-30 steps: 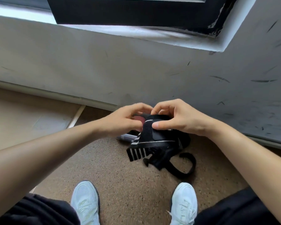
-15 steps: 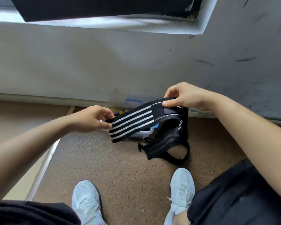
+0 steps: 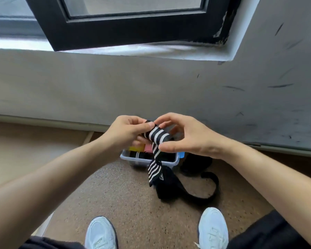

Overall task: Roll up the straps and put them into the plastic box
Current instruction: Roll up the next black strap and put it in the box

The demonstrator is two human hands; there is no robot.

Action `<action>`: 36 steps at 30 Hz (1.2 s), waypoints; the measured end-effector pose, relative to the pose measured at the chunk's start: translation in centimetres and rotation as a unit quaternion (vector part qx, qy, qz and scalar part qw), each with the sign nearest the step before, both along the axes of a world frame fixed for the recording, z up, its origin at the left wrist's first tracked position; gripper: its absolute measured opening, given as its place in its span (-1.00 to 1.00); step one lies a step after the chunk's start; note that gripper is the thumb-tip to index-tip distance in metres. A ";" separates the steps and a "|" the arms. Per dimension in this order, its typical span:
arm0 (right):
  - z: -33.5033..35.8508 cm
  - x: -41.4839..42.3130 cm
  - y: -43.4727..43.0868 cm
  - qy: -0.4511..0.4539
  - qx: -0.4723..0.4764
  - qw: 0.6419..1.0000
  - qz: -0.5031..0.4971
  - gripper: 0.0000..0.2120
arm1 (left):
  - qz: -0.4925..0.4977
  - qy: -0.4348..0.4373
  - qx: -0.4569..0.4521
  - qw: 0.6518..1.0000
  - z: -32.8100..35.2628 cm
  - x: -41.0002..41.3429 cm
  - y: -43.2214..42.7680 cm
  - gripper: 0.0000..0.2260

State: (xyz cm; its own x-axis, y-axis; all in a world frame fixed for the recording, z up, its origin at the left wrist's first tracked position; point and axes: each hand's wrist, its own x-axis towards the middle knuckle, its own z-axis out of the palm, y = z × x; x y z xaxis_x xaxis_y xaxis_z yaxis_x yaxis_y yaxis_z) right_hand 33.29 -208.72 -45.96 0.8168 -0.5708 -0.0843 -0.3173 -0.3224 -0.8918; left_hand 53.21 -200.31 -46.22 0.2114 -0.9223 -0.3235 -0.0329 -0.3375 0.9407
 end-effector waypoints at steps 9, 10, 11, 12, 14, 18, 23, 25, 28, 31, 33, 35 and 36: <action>-1.6 0.8 -0.1 -0.118 -0.047 0.985 -0.113 -0.80 | 0.057 0.005 -0.039 0.998 1.2 0.3 1.0 -0.90; -1.5 0.8 -0.1 -0.128 -0.018 0.984 -0.121 -0.84 | 0.057 -0.028 -0.049 0.997 1.3 0.4 1.1 -0.90; -1.5 0.8 -0.1 -0.133 0.006 0.983 -0.127 -0.87 | 0.062 -0.058 -0.060 0.995 1.3 0.5 1.2 -0.90; -1.5 0.7 -0.2 -0.132 0.021 0.982 -0.132 -0.89 | 0.067 -0.088 -0.074 0.991 1.2 0.6 1.2 -0.87; -1.8 0.8 -0.2 -0.133 0.034 0.982 -0.129 -0.90 | 0.056 -0.150 -0.110 0.981 0.9 0.8 1.3 -0.73; -1.9 1.1 -0.1 -0.139 0.046 0.983 -0.109 -0.84 | -0.062 -0.164 -0.158 0.972 0.8 0.8 1.4 -0.64; -1.1 1.0 0.0 -0.131 0.065 0.982 -0.117 -0.65 | -0.082 -0.157 -0.215 0.961 1.0 0.1 1.6 -0.70; -0.9 1.0 0.1 -0.130 0.070 0.981 -0.128 -0.54 | -0.069 -0.136 -0.228 0.962 1.1 -0.1 1.5 -0.74; -0.4 1.0 0.1 -0.130 0.069 0.981 -0.122 -0.49 | -0.048 -0.077 -0.226 0.970 1.4 -0.3 1.4 -0.76; -0.2 0.9 0.2 -0.125 0.059 0.983 -0.121 -0.48 | -0.037 -0.075 -0.225 0.971 1.3 -0.4 1.2 -0.84; -0.2 0.9 0.3 -0.133 0.055 0.982 -0.120 -0.56 | -0.027 -0.098 -0.229 0.968 1.1 -0.5 1.2 -0.86; -0.1 1.0 0.5 -0.161 0.065 0.977 -0.123 -0.76 | -0.019 -0.109 -0.228 0.967 0.8 -0.5 1.2 -0.87; 0.0 1.0 0.6 -0.173 0.073 0.974 -0.126 -0.82 | -0.013 -0.111 -0.227 0.967 0.7 -0.5 1.2 -0.88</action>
